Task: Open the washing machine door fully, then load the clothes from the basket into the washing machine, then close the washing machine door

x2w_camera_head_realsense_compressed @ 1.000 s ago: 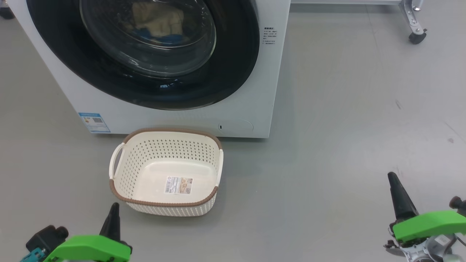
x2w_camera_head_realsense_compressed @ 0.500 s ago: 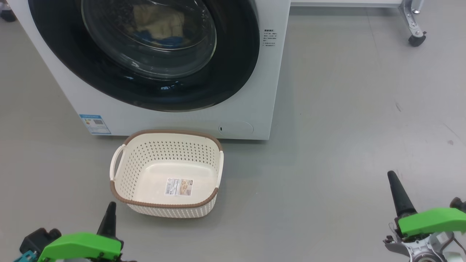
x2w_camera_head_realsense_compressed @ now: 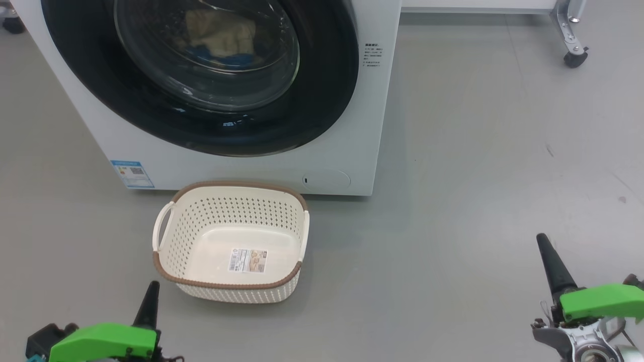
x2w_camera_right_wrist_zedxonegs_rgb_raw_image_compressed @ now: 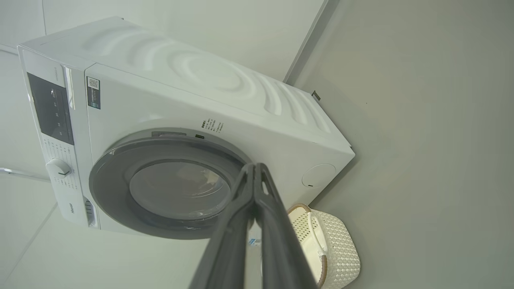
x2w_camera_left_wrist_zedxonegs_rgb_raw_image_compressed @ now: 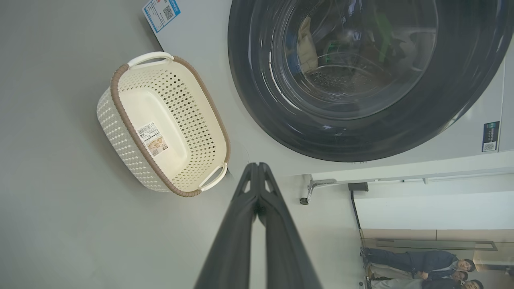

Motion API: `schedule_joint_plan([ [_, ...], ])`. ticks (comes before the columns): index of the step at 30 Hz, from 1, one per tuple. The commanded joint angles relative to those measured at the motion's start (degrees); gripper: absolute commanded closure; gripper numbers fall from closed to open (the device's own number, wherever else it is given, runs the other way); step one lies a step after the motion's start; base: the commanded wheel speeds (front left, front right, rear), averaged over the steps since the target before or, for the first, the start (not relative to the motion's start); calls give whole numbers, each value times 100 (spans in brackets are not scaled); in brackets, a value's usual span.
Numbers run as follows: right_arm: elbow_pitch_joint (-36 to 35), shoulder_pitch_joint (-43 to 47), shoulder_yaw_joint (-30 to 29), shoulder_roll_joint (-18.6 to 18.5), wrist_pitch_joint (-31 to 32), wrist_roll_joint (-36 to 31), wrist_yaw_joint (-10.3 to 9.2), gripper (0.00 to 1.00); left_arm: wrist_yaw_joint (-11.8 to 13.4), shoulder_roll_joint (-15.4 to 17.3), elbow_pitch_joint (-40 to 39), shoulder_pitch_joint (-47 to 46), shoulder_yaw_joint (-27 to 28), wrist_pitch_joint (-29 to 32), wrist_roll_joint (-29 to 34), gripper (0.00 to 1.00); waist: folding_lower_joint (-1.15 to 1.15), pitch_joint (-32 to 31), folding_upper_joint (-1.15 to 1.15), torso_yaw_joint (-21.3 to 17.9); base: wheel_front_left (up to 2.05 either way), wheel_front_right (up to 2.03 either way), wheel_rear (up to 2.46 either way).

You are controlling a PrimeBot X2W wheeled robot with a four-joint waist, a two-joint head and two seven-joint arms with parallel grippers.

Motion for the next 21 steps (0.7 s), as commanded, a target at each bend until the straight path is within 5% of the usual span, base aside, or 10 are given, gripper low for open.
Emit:
schedule_joint_plan([
  [1, -145, -358, 54, -142, 40, 186, -12, 100, -68, 27, -142, -306, 240, 41, -149, 100, 0, -4, 0, 1, 0, 0, 0],
  [21, 166, -567, 30, -149, 172, 1475, -15, 100, -204, -144, 10, -364, 633, 310, -1269, 100, 0, -70, 0, 8, 0, 0, 0],
])
